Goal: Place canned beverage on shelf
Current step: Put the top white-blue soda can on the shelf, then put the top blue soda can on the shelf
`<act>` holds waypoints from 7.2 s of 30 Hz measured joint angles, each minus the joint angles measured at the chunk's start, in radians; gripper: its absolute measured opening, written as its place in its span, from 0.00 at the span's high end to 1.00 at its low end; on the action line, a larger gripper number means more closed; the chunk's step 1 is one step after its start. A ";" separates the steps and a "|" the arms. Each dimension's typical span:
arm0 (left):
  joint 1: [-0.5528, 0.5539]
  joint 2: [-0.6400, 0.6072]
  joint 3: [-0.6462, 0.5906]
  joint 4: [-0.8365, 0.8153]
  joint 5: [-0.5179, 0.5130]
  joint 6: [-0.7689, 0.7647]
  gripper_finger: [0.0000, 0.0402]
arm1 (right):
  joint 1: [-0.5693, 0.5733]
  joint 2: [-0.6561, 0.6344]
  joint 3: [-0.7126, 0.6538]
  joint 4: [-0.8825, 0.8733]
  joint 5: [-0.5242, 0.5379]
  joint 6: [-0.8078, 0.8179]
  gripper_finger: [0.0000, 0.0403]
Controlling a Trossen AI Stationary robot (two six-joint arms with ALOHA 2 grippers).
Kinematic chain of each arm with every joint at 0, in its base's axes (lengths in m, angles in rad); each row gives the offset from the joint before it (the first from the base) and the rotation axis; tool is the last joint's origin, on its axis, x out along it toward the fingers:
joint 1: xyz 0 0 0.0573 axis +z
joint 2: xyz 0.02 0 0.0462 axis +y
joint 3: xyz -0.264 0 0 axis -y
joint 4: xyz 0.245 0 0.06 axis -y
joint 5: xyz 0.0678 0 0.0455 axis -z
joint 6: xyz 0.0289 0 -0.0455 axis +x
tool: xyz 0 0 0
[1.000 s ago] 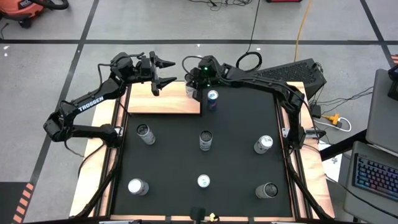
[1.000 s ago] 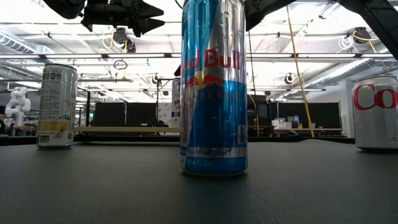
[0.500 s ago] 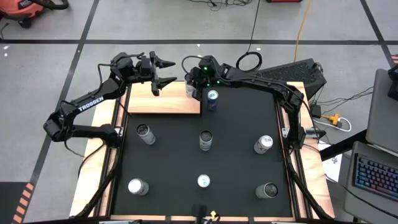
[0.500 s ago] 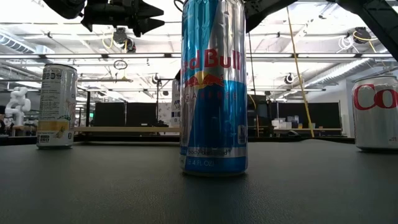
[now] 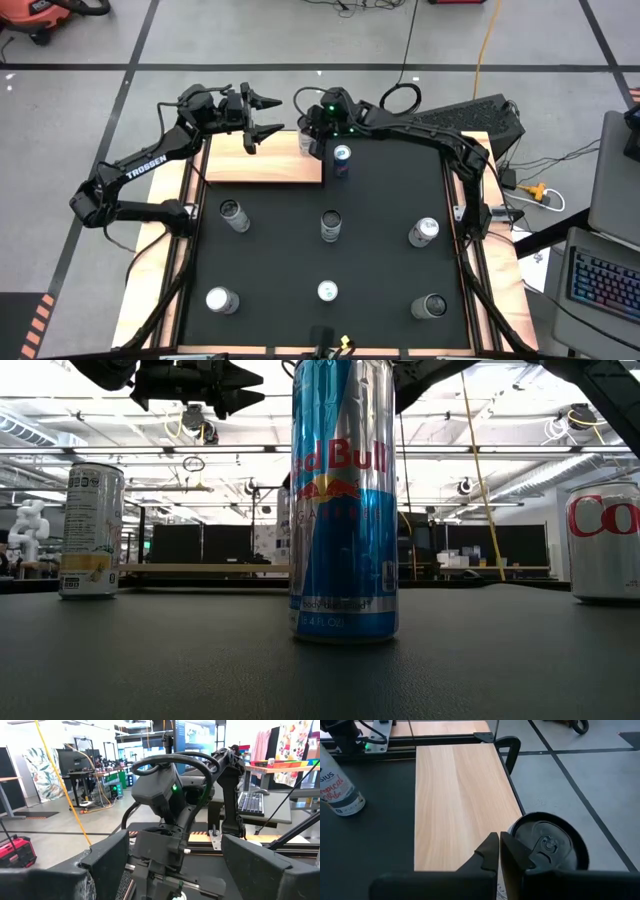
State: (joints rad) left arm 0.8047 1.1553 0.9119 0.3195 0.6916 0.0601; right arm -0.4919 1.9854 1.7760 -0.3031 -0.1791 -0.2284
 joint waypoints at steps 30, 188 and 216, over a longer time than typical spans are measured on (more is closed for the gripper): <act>0.000 0.000 0.000 -0.090 0.000 0.007 0.20 | 0.022 -0.176 0.000 -0.193 -0.005 -0.010 1.00; -0.591 -0.200 -0.001 -0.887 -0.334 -0.125 0.20 | -0.045 -0.066 -0.001 -0.699 0.069 -0.044 0.51; -0.591 -0.200 -0.001 -0.887 -0.356 -0.131 0.20 | -0.031 -0.440 0.000 -0.467 0.161 0.027 0.51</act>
State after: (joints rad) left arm 0.2135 0.9554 0.9108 -0.5678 0.3359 -0.0708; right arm -0.5224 1.5452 1.7756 -0.7698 -0.0177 -0.2016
